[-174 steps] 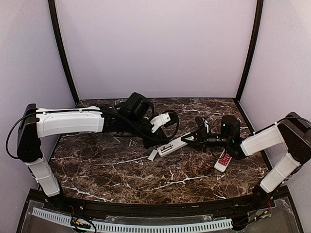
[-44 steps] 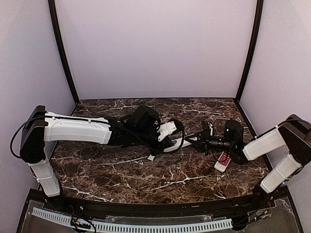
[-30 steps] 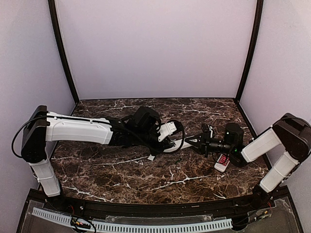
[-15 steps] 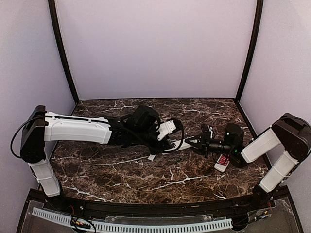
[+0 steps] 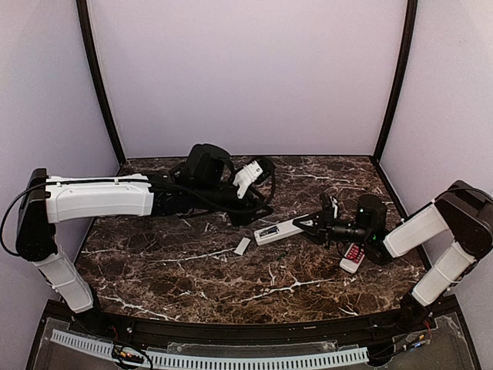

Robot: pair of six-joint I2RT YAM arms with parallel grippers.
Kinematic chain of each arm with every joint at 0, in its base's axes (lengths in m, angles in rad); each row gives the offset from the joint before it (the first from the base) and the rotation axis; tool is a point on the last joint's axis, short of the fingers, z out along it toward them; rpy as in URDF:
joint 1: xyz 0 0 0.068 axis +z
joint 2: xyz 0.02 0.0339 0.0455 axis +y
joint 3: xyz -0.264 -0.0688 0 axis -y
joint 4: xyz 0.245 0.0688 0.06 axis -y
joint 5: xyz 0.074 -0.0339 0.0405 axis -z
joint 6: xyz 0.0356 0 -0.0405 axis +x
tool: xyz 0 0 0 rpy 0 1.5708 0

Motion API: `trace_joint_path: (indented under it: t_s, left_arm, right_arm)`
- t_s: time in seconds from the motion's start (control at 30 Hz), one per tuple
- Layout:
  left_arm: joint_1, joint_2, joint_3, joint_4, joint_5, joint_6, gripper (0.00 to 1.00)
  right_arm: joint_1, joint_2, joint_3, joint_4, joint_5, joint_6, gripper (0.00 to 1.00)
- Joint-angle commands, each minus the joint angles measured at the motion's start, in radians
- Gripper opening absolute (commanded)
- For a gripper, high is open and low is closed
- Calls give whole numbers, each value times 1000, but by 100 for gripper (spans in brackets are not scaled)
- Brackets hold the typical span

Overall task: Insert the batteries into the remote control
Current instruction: Load the battery into the battery compartment, then press the battery in the battery compartment.

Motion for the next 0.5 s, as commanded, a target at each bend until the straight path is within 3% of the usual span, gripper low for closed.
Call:
trace_joint_path:
  t_s: [0.0, 0.47]
  left_arm:
    - [14, -32, -30, 14, 31, -109, 43]
    - [13, 69, 21, -65, 15, -224, 32]
  right_arm:
    - [8, -38, 43, -37, 9, -98, 0]
    - [11, -18, 102, -229, 17, -190, 0]
